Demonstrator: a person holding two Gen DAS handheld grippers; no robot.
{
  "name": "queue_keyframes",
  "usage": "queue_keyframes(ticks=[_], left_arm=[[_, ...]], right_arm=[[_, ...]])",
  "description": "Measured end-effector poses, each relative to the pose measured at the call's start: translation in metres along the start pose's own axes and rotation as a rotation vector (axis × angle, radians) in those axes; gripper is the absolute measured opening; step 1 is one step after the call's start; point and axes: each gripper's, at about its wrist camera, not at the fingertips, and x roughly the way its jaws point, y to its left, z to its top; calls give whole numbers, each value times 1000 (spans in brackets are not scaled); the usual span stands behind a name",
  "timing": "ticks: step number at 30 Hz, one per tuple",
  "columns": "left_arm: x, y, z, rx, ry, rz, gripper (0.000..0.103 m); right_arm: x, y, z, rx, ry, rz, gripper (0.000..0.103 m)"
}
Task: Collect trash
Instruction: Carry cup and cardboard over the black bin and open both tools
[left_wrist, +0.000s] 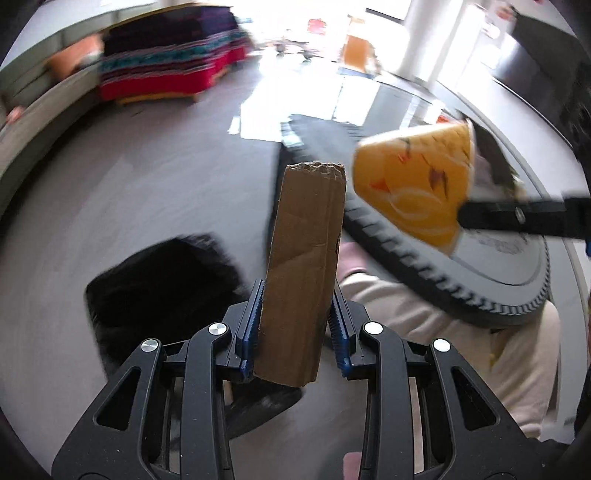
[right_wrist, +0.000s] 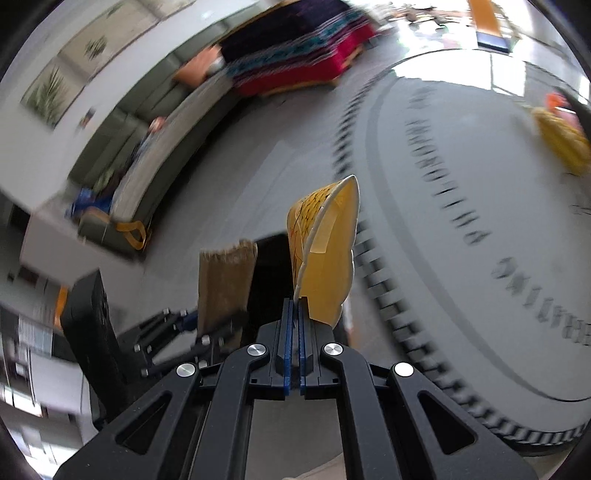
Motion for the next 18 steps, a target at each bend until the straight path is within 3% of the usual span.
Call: queue_keyframes(ticks=[4, 11, 12, 13, 14, 15, 16, 18], left_arm=[[-9, 44, -25, -93, 7, 72, 33], [-21, 105, -57, -230, 4, 158, 35], [-22, 113, -60, -250, 0, 172, 42], [-21, 119, -62, -262, 10, 199, 80], [-22, 120, -62, -270, 15, 236, 100], [-22, 125, -64, -276, 2, 311, 97], [-20, 128, -66, -276, 10, 355, 97], [-14, 133, -68, -279, 31, 390, 97]], right_arm=[[42, 42, -13, -84, 91, 17, 3], [94, 76, -16, -134, 202, 42, 3], [106, 81, -14, -141, 244, 47, 3], [116, 85, -13, -144, 283, 53, 7], [126, 87, -12, -131, 318, 54, 14], [134, 85, -10, -87, 338, 51, 35], [136, 83, -11, -62, 331, 49, 42], [134, 81, -11, -55, 318, 48, 42]])
